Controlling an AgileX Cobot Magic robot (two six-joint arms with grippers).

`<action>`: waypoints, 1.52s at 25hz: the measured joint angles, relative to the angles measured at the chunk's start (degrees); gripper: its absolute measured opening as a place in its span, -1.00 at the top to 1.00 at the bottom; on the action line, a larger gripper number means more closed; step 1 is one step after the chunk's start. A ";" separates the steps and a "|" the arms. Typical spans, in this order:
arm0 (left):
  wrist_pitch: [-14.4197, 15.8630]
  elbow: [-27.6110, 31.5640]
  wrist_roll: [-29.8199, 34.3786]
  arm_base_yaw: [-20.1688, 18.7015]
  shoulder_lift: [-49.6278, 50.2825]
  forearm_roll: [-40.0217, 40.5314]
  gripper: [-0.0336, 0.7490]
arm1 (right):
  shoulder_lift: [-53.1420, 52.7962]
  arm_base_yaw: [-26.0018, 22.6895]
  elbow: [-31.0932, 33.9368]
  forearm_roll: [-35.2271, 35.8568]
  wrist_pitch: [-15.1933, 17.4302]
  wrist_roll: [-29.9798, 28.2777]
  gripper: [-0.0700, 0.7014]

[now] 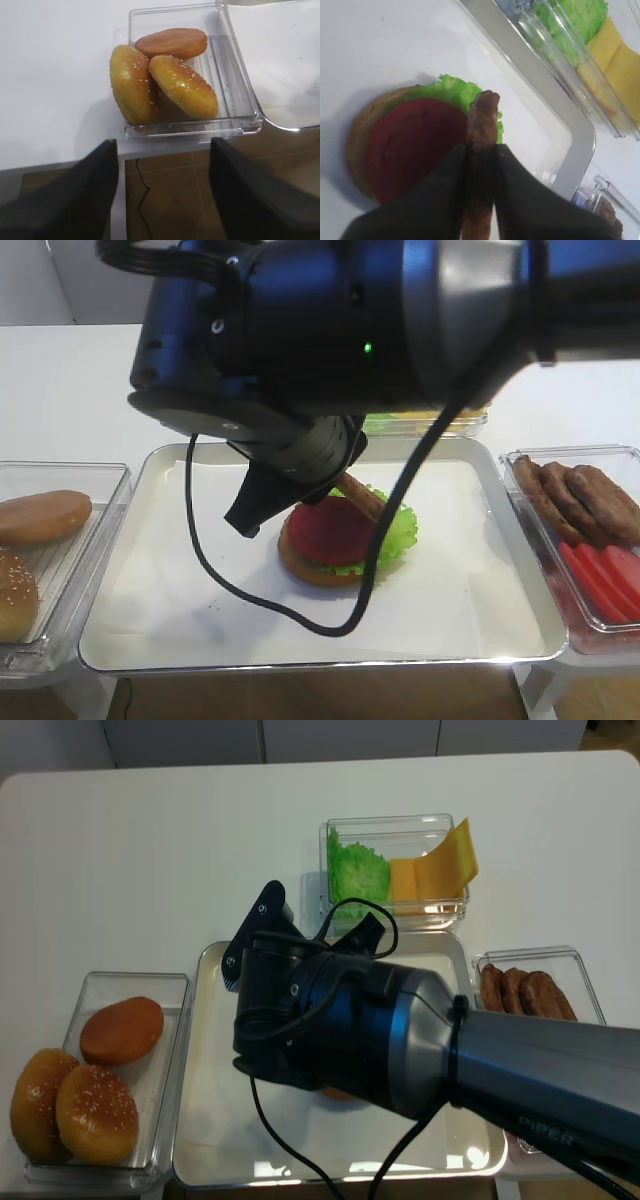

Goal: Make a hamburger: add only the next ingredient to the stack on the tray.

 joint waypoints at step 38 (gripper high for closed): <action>0.00 0.00 0.00 0.00 0.00 0.00 -0.18 | -9.01 -22.24 -7.52 26.82 2.62 -12.92 -0.67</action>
